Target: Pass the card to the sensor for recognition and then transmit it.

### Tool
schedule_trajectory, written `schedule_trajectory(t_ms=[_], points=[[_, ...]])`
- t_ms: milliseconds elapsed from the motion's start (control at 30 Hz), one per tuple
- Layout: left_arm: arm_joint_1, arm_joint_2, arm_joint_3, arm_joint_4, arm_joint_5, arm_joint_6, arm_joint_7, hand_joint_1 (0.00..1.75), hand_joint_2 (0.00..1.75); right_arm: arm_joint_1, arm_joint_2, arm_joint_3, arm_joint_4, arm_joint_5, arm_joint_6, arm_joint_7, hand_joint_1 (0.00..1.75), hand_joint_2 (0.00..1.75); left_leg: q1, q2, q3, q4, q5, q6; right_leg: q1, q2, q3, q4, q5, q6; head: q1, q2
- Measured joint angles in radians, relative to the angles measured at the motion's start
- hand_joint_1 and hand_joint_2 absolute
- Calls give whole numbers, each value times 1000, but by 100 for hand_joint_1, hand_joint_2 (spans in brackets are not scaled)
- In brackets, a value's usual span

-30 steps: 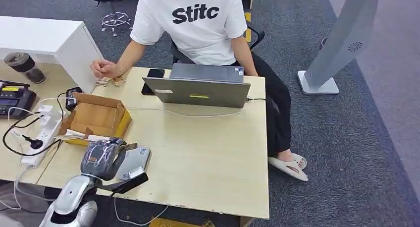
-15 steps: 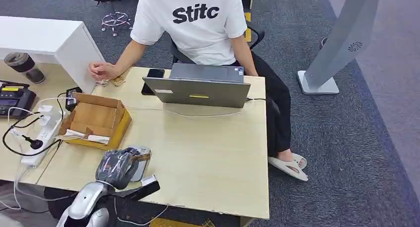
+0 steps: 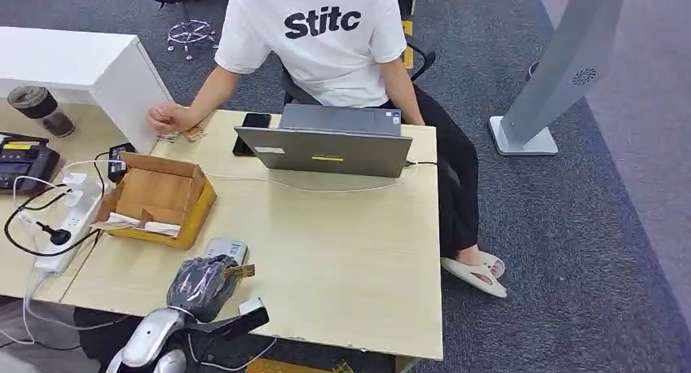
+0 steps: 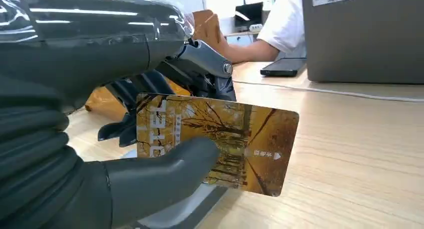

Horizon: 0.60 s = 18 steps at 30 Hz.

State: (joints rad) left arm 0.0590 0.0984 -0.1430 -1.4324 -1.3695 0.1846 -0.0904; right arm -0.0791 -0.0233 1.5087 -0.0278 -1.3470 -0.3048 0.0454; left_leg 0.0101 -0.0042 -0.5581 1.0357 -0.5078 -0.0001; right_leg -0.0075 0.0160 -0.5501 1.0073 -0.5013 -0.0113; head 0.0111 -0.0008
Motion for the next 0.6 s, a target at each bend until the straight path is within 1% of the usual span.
schedule_trajectory(t_ms=[600], points=[[9, -7, 46, 20, -37, -30, 6, 175, 175, -7, 0, 27, 5, -19, 1, 11, 0, 175, 0, 0, 1, 0, 0, 0, 0, 0, 1, 0, 0, 0, 0, 0]])
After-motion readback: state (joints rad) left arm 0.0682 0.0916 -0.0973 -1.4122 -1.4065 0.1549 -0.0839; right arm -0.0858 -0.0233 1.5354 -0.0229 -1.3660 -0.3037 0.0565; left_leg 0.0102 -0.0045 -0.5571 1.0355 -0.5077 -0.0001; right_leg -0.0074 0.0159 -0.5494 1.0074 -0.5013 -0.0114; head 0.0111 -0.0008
